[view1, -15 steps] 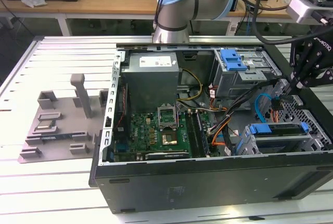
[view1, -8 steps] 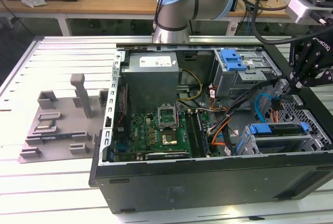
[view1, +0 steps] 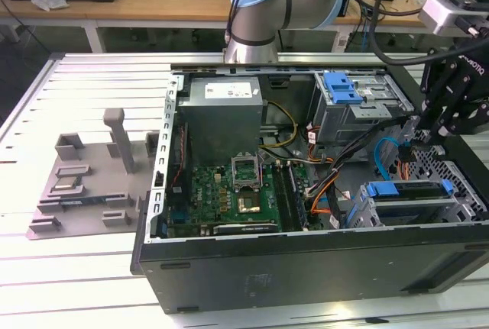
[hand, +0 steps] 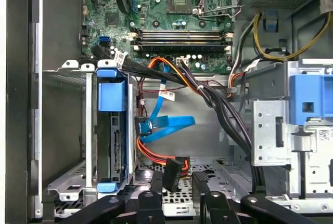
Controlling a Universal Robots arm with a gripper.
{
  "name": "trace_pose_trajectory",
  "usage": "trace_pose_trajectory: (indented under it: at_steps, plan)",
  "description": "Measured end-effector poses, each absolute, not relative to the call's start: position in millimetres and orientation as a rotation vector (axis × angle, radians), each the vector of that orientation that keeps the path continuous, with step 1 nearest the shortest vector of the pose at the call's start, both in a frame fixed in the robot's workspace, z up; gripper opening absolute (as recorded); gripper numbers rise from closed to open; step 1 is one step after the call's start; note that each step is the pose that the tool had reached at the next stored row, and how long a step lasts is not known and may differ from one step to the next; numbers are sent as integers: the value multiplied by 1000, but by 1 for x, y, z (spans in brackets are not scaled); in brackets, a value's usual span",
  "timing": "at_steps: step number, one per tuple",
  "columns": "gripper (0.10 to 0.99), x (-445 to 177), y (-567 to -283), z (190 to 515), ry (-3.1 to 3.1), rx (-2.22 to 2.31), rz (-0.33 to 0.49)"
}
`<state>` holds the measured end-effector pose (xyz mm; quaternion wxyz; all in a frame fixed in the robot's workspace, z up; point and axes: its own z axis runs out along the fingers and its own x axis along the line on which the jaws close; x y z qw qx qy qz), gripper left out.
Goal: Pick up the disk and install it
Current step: 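Insert the first disk wire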
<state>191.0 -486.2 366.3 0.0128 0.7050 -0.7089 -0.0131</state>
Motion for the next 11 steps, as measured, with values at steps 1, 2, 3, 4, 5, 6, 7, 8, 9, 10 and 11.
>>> trace_pose_trajectory:
  at_steps: [1,2,3,4,5,6,7,8,9,10,11]
  plan:
    - [361,191,-485,364,-2206,2194,-34]
    - [361,190,-484,362,-2205,2193,-32]
    - [361,190,-483,360,-2205,2192,-30]
    - [361,190,-483,359,-2204,2191,-28]
    - [361,190,-483,359,-2203,2190,-26]
    - [361,190,-483,358,-2201,2188,-22]
    - [361,189,-483,357,-2200,2187,-20]
    - [361,189,-483,356,-2200,2187,-18]
    - [361,189,-483,354,-2198,2185,-15]
    - [361,189,-483,353,-2197,2184,-13]
    - [361,189,-483,353,-2197,2184,-12]
